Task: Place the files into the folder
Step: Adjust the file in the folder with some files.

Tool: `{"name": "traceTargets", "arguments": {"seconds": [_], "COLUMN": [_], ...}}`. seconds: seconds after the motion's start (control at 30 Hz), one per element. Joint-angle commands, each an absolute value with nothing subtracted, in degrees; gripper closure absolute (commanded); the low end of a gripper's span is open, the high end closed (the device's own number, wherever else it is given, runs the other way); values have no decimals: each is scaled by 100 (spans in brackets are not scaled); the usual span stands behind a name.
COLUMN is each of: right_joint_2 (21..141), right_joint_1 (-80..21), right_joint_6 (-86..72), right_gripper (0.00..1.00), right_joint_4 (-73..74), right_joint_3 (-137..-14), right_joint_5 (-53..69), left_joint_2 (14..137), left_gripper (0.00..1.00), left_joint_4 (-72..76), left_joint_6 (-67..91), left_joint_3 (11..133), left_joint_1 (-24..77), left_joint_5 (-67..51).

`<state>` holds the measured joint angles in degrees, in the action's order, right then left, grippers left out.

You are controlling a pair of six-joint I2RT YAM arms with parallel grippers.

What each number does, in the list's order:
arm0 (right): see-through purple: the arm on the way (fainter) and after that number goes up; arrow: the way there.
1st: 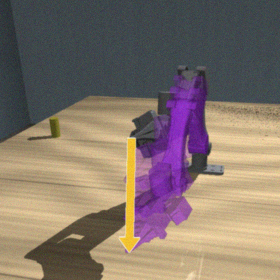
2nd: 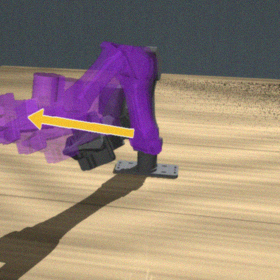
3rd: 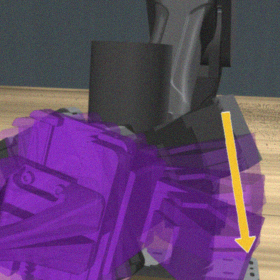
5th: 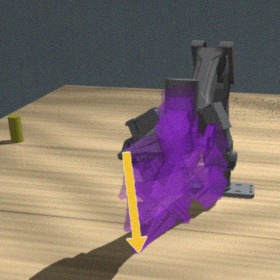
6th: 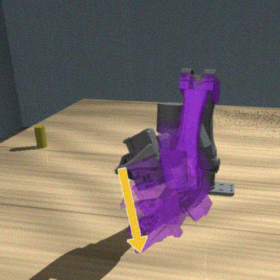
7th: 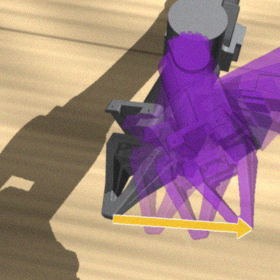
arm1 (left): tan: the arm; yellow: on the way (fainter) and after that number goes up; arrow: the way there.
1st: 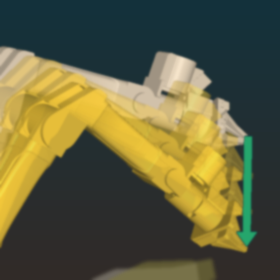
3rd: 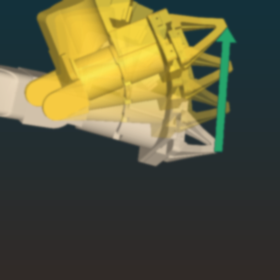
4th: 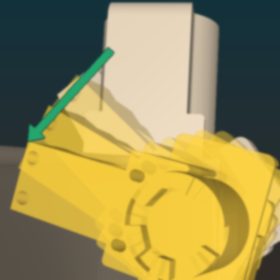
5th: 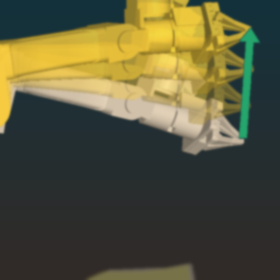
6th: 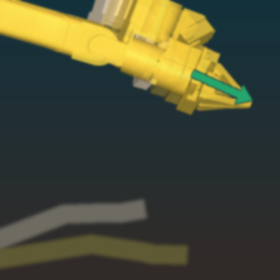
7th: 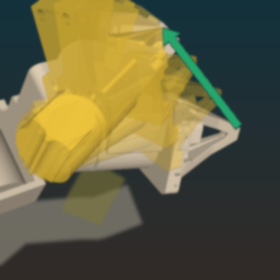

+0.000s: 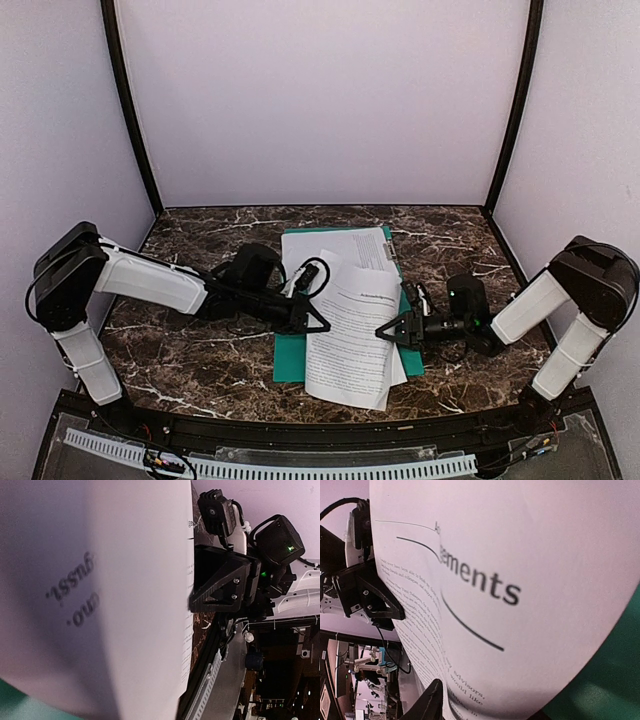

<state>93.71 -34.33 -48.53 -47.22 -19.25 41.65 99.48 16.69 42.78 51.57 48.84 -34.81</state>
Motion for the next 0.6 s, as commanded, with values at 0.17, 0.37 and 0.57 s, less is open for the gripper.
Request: {"name": "traceTargets", "arguments": {"seconds": [0.17,0.37,0.57], "right_joint_2": [9388,9590,9838], "right_joint_1": [-3401,-3396,-3457], "right_joint_6": [-4816,-4907,-5039], "right_gripper": [59,60,61], "right_joint_4": [-4975,-5225,-5497], "right_joint_3": [-1762,-1731,-1749], "right_joint_5": [4177,4218,4228], "left_joint_2": [10088,10139,10271], "left_gripper": [99,99,95], "left_joint_4": [987,927,899], "left_joint_6": [4329,4491,4714], "left_joint_3": [5217,5204,5265], "left_joint_1": [4863,4856,4854], "left_joint_5": [-3061,-2851,-2716]}}
